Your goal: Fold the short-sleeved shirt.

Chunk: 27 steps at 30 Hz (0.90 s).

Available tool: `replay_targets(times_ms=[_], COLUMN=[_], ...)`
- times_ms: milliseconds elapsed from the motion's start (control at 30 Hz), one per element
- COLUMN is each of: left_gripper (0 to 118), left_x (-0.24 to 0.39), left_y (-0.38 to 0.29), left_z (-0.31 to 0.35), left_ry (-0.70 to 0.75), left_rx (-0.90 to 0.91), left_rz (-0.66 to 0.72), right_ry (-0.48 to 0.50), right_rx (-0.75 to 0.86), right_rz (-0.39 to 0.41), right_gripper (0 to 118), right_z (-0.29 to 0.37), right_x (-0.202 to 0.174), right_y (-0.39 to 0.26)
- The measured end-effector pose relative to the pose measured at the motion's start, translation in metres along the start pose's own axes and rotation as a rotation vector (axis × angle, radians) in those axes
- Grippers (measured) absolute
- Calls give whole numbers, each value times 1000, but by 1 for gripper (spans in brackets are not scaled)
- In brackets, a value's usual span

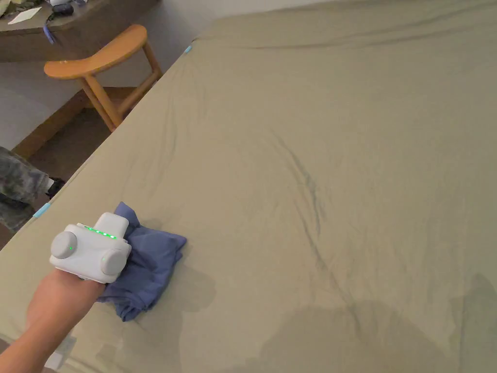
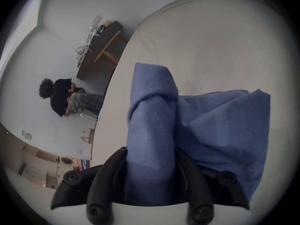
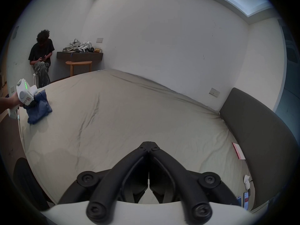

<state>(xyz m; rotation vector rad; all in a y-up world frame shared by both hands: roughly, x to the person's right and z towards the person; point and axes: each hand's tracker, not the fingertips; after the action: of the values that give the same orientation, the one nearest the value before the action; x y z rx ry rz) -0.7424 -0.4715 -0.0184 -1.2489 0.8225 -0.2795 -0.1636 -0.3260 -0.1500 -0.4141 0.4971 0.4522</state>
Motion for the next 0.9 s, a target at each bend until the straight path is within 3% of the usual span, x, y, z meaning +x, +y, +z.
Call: replay_targets(times_ms=[133,167,200,233,267,333,500,533,600,700,767,800,867,900], left_gripper=[35,51,78,112,118,116,115,115,115,114,103,88,28,7], left_x=[-20,-25,-26,-31,-38,-48,-63,-62,-44,-18,17,31,64,74], left_y=[9,12,14,17,25,40,68,69,62,45,24,14,7,6], left_z=[-20,-19,-10,4,19,64,195,229,291,379,429,448,488,501], left_ry=[-86,-107,-132,-129,-145,-111,-272,-243,-204,-286,-350,-373,-418,-471], left_rx=[-46,-37,-17,48,104,304,610,699,896,1078,1246,1311,1307,1300], left_rz=[50,63,88,100,115,212,412,451,521,567,650,665,636,608], right_ry=[19,23,25,26,29,26,-11,-28,-61,-111,-147,-160,-176,-184], right_rx=[-32,-33,-34,-35,-34,-25,32,57,113,184,241,264,305,319], right_rz=[-17,-20,-22,-25,-31,-51,-64,-63,-67,-76,-67,-63,-50,-47], right_gripper=[2,2,2,2,2,2,2,2,2,2,2,2,2,2], right_z=[-5,-4,-4,-3,-2,2,26,35,51,81,105,115,137,145], right_x=[4,6,8,12,16,26,59,67,84,107,117,121,125,126], right_y=[-4,-4,-4,-4,-4,-1,10,14,22,37,47,51,55,57])
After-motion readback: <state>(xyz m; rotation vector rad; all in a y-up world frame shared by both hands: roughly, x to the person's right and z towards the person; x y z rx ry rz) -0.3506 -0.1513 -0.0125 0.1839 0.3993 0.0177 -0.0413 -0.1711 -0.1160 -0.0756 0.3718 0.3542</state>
